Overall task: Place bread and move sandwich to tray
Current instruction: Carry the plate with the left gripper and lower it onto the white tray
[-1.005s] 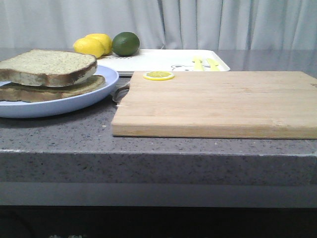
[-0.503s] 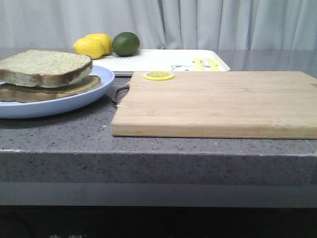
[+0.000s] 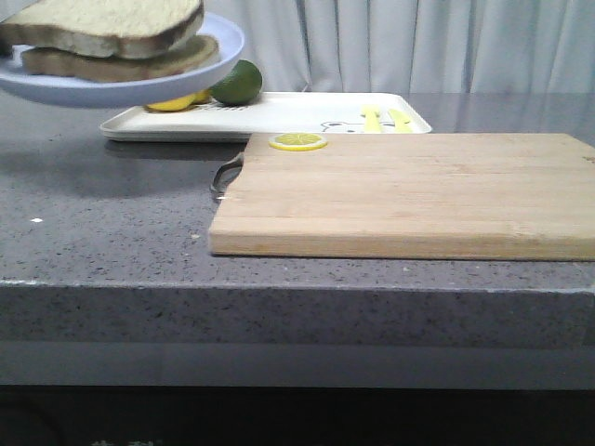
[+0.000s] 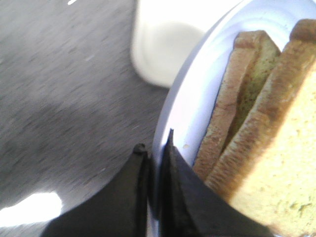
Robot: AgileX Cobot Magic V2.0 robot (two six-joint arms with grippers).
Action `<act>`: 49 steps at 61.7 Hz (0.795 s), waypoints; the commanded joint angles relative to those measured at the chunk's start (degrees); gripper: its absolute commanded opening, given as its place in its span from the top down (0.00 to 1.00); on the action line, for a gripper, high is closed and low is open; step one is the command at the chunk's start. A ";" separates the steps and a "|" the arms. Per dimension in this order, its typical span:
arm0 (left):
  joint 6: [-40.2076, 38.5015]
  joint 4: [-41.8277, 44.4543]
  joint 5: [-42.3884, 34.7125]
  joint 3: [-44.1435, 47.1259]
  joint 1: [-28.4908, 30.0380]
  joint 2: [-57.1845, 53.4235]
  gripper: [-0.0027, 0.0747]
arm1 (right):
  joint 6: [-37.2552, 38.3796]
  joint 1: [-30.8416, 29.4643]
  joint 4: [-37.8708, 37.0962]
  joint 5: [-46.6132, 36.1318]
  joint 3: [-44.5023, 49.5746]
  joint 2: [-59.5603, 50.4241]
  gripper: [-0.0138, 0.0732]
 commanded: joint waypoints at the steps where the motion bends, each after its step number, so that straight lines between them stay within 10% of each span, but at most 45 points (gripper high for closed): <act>1: -1.01 -7.51 -4.20 -4.14 -2.36 -2.90 0.99 | -0.25 -0.25 -0.06 -3.62 -1.14 0.19 0.43; 49: -20.38 -6.65 -11.24 -23.68 -10.88 18.57 0.99 | -0.25 -0.25 -0.06 -3.62 -1.14 0.19 0.43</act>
